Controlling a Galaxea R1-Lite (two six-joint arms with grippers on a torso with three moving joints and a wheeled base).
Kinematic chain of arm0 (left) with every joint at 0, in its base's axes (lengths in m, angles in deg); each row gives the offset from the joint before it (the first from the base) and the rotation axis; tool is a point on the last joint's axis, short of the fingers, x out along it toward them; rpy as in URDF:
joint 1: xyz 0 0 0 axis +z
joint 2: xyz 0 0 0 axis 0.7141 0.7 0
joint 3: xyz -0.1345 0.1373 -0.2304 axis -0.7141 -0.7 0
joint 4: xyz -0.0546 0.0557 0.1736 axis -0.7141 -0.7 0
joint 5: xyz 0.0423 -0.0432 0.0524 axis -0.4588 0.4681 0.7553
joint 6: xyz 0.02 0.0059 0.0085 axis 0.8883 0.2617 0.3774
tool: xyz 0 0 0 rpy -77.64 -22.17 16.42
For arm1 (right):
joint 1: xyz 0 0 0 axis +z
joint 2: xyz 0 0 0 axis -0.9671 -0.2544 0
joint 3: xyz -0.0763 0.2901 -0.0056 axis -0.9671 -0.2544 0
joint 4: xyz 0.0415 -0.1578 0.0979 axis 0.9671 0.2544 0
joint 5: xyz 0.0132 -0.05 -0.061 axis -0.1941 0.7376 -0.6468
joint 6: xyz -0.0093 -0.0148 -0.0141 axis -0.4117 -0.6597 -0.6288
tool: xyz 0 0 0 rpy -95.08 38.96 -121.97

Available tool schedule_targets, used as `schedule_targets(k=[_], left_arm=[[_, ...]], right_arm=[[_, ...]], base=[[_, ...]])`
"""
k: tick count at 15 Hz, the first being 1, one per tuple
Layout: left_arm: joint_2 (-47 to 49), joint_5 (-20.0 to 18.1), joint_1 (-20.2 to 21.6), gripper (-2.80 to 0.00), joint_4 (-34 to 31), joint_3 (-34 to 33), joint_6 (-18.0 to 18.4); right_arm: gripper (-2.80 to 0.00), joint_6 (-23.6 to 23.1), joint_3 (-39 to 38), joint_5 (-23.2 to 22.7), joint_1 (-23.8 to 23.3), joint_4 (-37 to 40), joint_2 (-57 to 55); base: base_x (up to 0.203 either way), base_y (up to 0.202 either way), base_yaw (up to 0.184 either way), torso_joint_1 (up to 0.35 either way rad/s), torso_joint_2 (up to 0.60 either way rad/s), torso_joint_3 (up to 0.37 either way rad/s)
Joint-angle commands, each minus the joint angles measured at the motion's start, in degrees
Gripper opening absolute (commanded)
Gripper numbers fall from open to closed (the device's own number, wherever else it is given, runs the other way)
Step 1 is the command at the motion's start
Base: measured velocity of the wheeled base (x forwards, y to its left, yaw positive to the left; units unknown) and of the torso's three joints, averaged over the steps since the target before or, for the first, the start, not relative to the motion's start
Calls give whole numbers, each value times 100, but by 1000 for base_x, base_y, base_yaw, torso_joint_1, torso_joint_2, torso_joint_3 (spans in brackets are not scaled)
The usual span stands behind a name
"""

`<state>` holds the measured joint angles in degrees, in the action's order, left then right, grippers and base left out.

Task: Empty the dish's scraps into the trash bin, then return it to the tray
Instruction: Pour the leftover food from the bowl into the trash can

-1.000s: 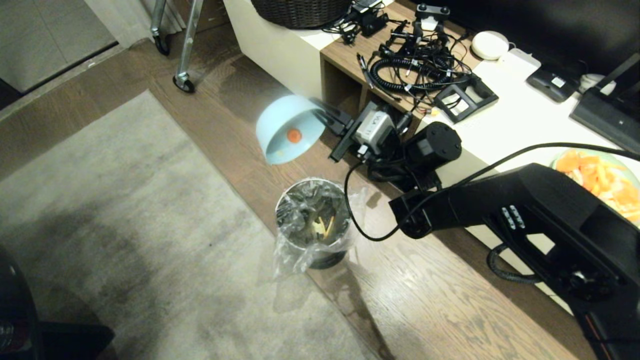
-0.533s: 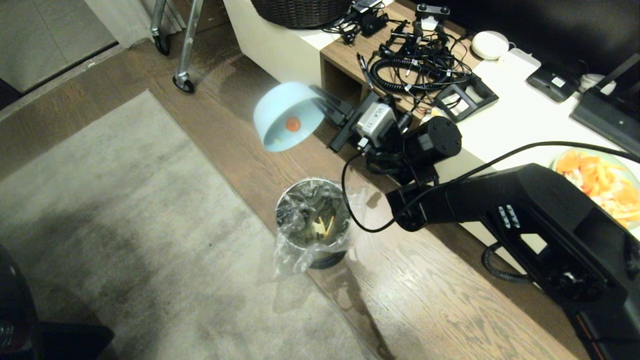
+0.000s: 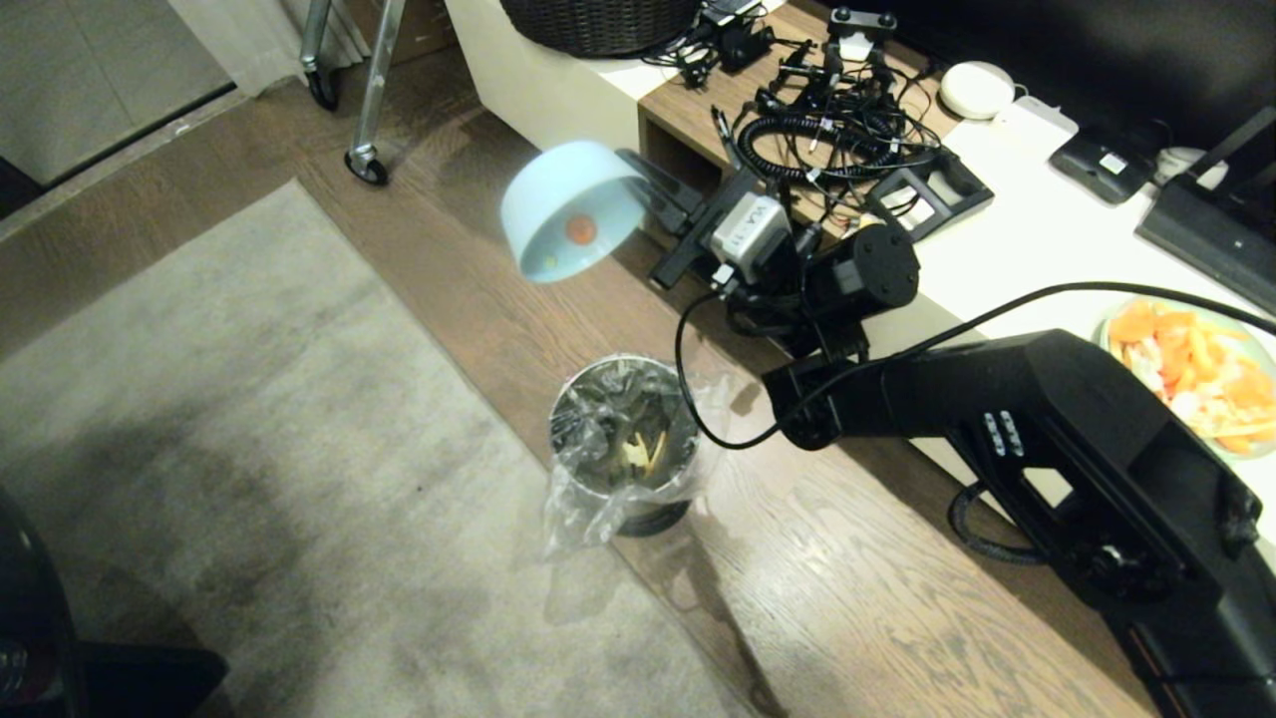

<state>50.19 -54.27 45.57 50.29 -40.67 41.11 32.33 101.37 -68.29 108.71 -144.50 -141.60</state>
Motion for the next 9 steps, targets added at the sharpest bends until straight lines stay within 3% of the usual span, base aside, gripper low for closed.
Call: schedule_targets(k=[1, 9], left_arm=[[-2, 4, 0, -280, 2, 0, -5], [-2, 4, 0, -280, 2, 0, -5]], right_arm=[[-280, -24, 75, -20, 8, -274, -37], [-280, -47, 312, -23, 91, -274, -25]], base=[[0, 0, 0, 0, 0, 0], [0, 0, 0, 0, 0, 0]])
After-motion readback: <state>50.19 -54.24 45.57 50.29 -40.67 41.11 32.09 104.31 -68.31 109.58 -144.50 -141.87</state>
